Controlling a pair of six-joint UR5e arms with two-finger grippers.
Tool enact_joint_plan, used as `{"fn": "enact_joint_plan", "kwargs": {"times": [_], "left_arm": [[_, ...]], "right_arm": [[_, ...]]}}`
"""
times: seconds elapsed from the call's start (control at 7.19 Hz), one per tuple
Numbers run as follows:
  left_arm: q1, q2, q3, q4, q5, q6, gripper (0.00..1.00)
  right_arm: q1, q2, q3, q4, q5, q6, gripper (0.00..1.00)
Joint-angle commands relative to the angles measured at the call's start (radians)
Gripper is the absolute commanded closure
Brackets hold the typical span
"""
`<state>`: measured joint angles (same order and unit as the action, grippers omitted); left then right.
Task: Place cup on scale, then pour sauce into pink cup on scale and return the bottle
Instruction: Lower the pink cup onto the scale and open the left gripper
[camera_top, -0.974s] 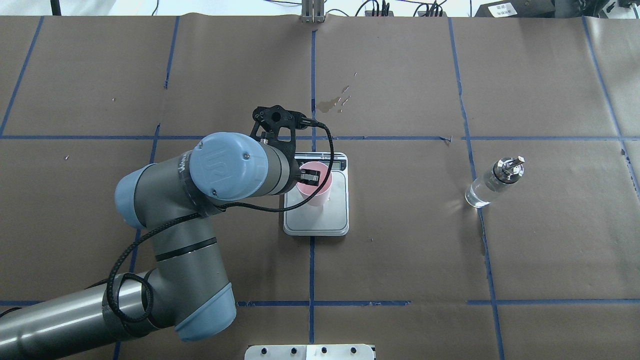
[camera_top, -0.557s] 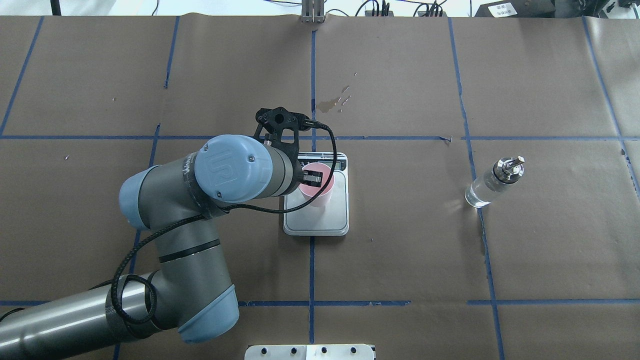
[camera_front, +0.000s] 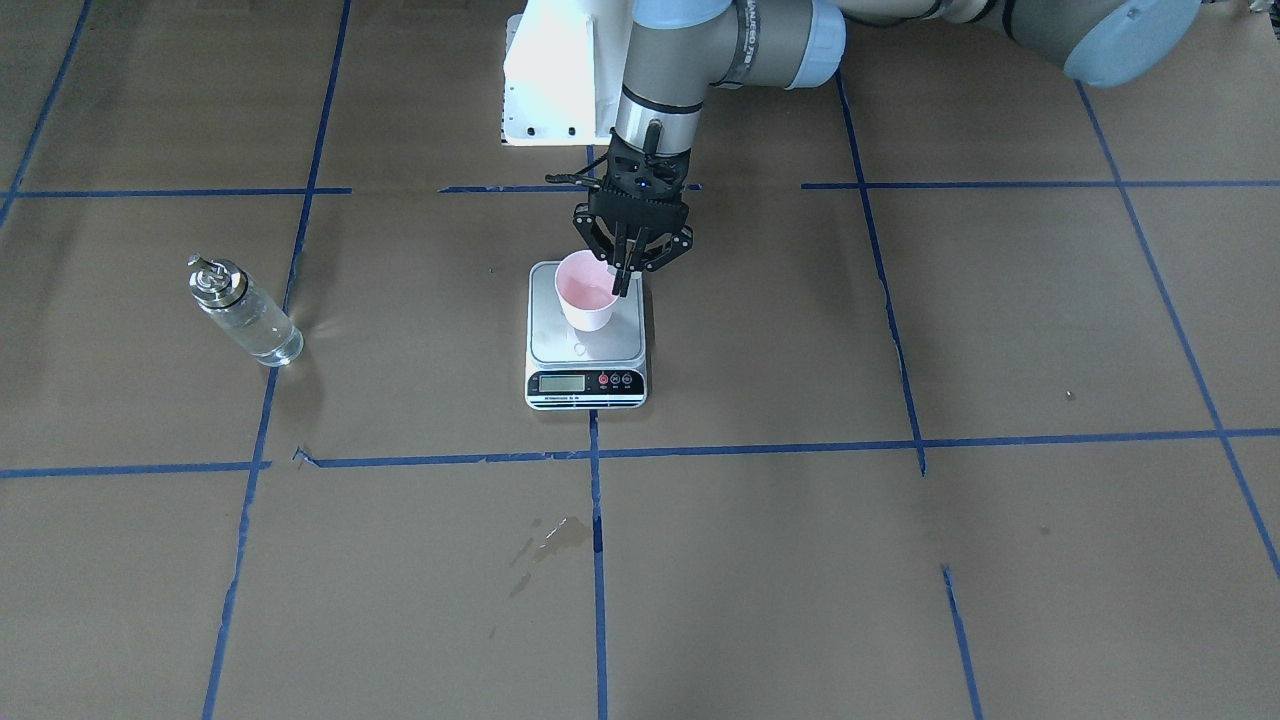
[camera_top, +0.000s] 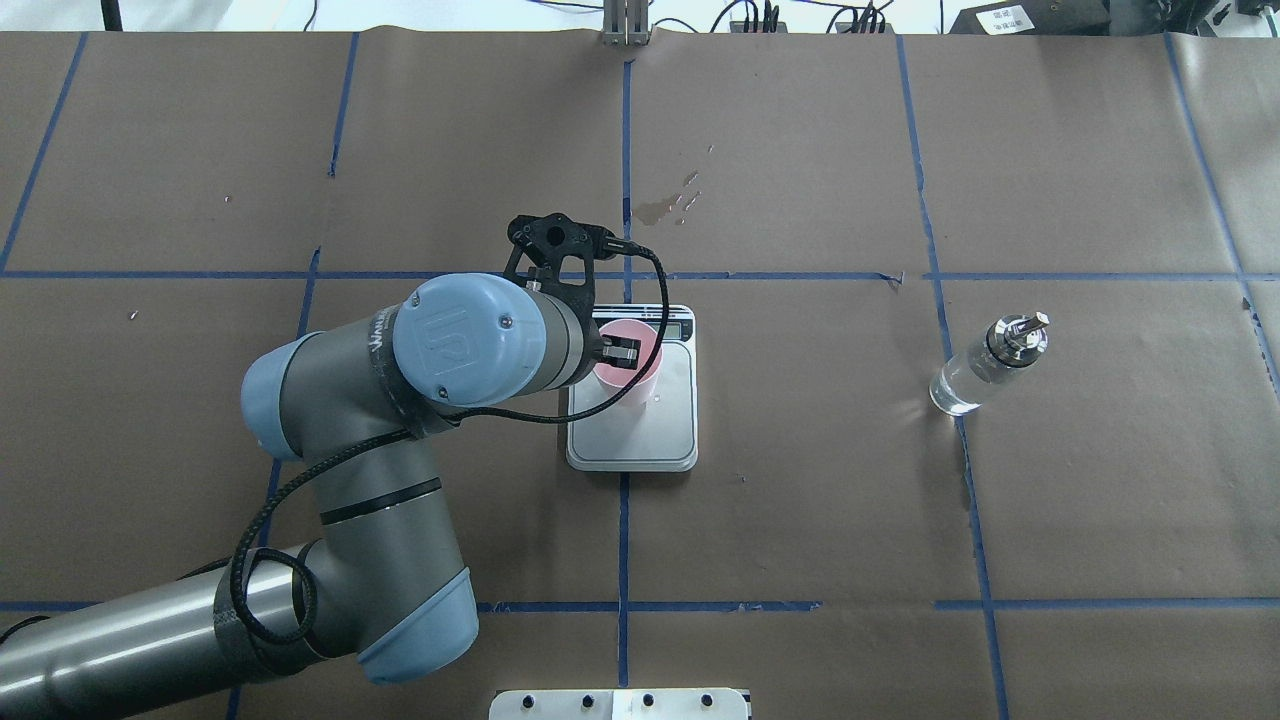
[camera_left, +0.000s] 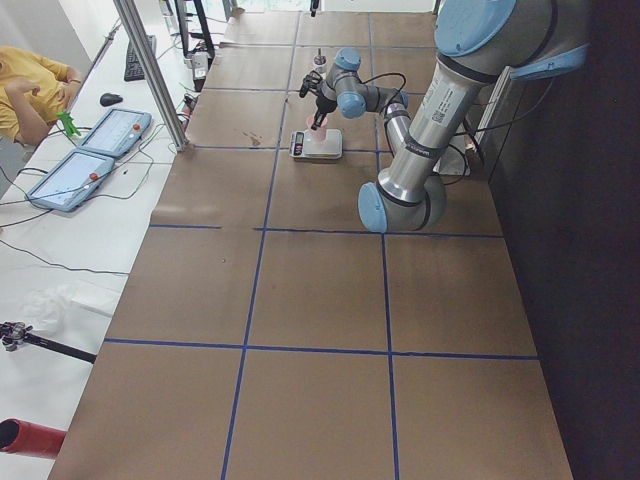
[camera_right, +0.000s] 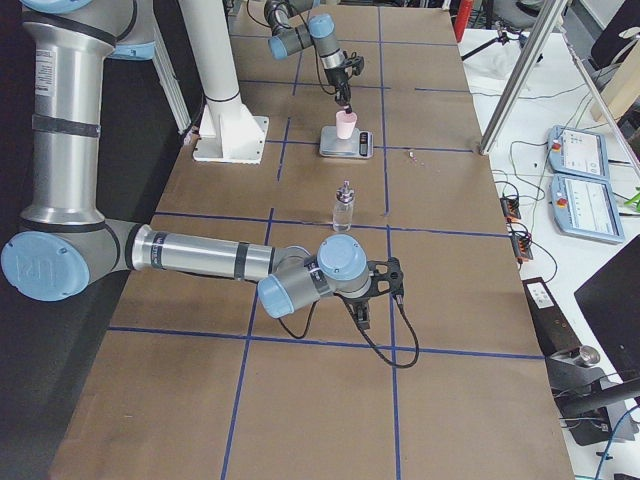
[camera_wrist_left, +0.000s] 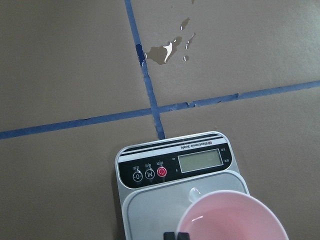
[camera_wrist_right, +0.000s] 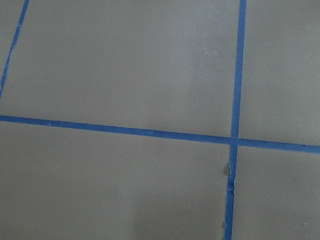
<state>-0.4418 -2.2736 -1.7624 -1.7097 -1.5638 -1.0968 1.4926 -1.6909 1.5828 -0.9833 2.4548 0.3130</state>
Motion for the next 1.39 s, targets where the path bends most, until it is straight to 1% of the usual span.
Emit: {"fn": "enact_joint_plan", "kwargs": {"times": [0.0, 0.28, 0.42, 0.56, 0.7, 0.83, 0.97, 1.11, 1.25], "left_arm": [[0.0, 0.002, 0.006, -0.001, 0.001, 0.0, 0.83], [0.0, 0.0, 0.006, -0.002, 0.001, 0.002, 0.82], [0.0, 0.002, 0.003, -0.004, 0.001, 0.002, 0.73], [0.0, 0.006, -0.003, -0.004, 0.001, 0.005, 0.57], [-0.001, 0.008, -0.011, -0.004, 0.001, 0.009, 0.35], [-0.003, 0.009, -0.02, -0.004, 0.002, 0.011, 0.21], [-0.008, 0.017, -0.047, -0.002, 0.001, 0.015, 0.16], [-0.014, 0.051, -0.096, 0.001, -0.005, 0.029, 0.0], [-0.041, 0.063, -0.148, 0.005, -0.013, 0.034, 0.0]], "right_arm": [[0.0, -0.001, 0.002, 0.0, 0.001, 0.0, 0.0], [0.0, -0.001, 0.002, 0.0, 0.0, -0.002, 0.0], [0.0, -0.001, 0.002, 0.0, 0.001, -0.002, 0.0], [0.0, -0.003, 0.002, 0.0, 0.0, -0.002, 0.0], [0.0, -0.001, 0.002, 0.0, 0.0, -0.002, 0.0], [0.0, -0.003, 0.002, 0.0, 0.001, -0.002, 0.0], [0.002, -0.003, 0.003, 0.0, 0.001, -0.002, 0.0], [0.0, -0.003, 0.008, 0.0, 0.003, 0.011, 0.0], [0.0, -0.003, 0.022, -0.002, 0.004, 0.014, 0.0]]}}
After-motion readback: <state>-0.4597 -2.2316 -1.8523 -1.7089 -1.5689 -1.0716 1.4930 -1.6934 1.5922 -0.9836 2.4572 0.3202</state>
